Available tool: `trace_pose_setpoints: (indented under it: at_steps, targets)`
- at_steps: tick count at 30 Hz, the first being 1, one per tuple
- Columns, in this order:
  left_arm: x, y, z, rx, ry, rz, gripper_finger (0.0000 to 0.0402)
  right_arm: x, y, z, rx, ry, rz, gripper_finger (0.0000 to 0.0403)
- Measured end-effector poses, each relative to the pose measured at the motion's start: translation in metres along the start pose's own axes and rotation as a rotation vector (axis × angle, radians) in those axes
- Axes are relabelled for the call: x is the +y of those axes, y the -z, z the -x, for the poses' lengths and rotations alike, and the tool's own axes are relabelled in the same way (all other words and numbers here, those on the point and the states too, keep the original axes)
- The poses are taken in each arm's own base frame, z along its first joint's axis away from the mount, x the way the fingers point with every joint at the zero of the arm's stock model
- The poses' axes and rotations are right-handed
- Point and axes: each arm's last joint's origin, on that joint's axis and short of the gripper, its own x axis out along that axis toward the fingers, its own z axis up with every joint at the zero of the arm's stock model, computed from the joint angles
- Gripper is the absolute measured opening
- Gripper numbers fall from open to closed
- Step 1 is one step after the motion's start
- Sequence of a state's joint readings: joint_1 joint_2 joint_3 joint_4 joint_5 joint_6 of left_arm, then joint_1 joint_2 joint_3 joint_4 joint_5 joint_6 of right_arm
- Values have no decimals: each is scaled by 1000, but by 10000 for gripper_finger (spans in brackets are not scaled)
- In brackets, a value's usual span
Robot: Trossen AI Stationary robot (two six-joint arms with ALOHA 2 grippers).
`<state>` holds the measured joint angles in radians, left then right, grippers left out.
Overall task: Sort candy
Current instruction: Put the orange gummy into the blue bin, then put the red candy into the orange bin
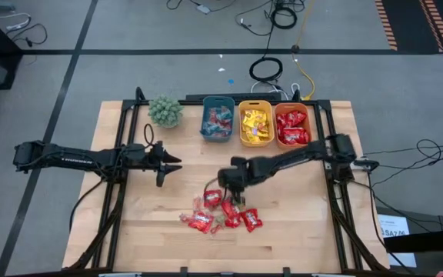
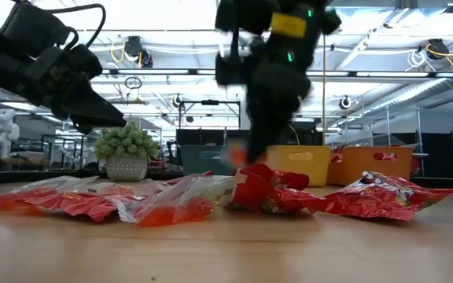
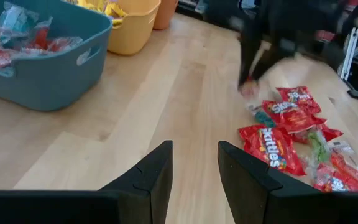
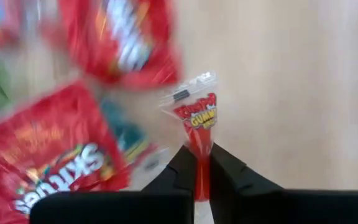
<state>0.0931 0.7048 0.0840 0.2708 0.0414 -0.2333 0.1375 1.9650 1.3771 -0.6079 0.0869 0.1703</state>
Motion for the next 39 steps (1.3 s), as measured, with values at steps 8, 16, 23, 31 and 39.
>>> trace_pose_setpoints:
  at_steps: [8,16,23,31,39]
  targets:
    - [-1,-3,0,-32,7,-5,136,-75,-32,70,-375,145,-177,4]
    - [-1,-5,0,-47,11,-5,136,-159,-49,91,-674,248,-362,4]
    - [-1,-6,0,-60,14,-5,136,-197,-52,63,-597,309,-372,34]
    - [-3,-11,1,-115,27,-7,136,-215,-49,59,-586,337,-401,156]
    - [-3,-11,1,-112,26,-7,136,-215,-46,58,-550,346,-370,272]
